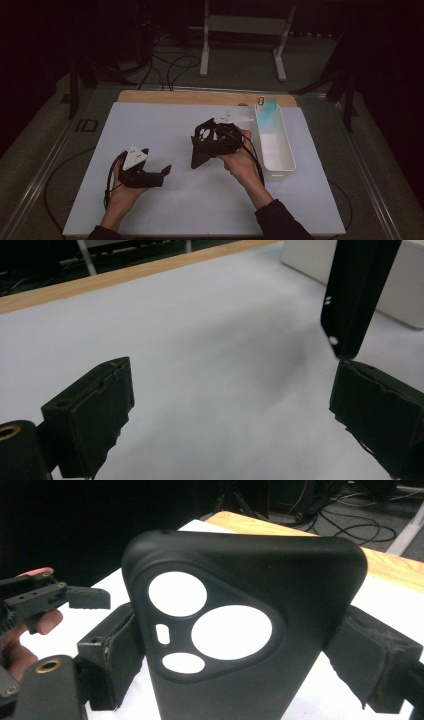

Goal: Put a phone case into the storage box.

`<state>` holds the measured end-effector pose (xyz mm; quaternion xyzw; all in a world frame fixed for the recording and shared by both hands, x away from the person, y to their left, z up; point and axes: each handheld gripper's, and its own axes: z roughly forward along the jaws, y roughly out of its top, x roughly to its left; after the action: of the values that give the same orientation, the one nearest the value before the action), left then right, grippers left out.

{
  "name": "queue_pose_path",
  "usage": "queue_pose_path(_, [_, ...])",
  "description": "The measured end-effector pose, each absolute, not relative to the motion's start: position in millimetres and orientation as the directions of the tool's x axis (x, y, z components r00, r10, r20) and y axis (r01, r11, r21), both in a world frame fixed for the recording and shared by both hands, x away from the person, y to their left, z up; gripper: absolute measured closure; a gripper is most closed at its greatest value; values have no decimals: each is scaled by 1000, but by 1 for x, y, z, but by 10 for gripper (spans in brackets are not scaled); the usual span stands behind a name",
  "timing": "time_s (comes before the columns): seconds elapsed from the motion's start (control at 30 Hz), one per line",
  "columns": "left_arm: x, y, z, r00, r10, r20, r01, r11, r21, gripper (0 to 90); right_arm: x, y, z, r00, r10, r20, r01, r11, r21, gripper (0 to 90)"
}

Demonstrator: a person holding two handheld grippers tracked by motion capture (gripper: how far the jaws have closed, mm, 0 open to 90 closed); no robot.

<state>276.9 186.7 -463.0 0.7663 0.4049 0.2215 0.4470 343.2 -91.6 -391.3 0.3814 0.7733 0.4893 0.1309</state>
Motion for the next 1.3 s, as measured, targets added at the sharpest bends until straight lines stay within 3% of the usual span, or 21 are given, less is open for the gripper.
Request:
queue_pose_path(0.5, [261,220,-475,537,844,-20,402,-235,885,37,357,-98,-382,-673,723,157,451,232,862,144])
queue_pose_path(1.3, [248,238,-484,509,861,3,392,-235,890,7,390,-107,-365,-628,767,129,441,215,871,145])
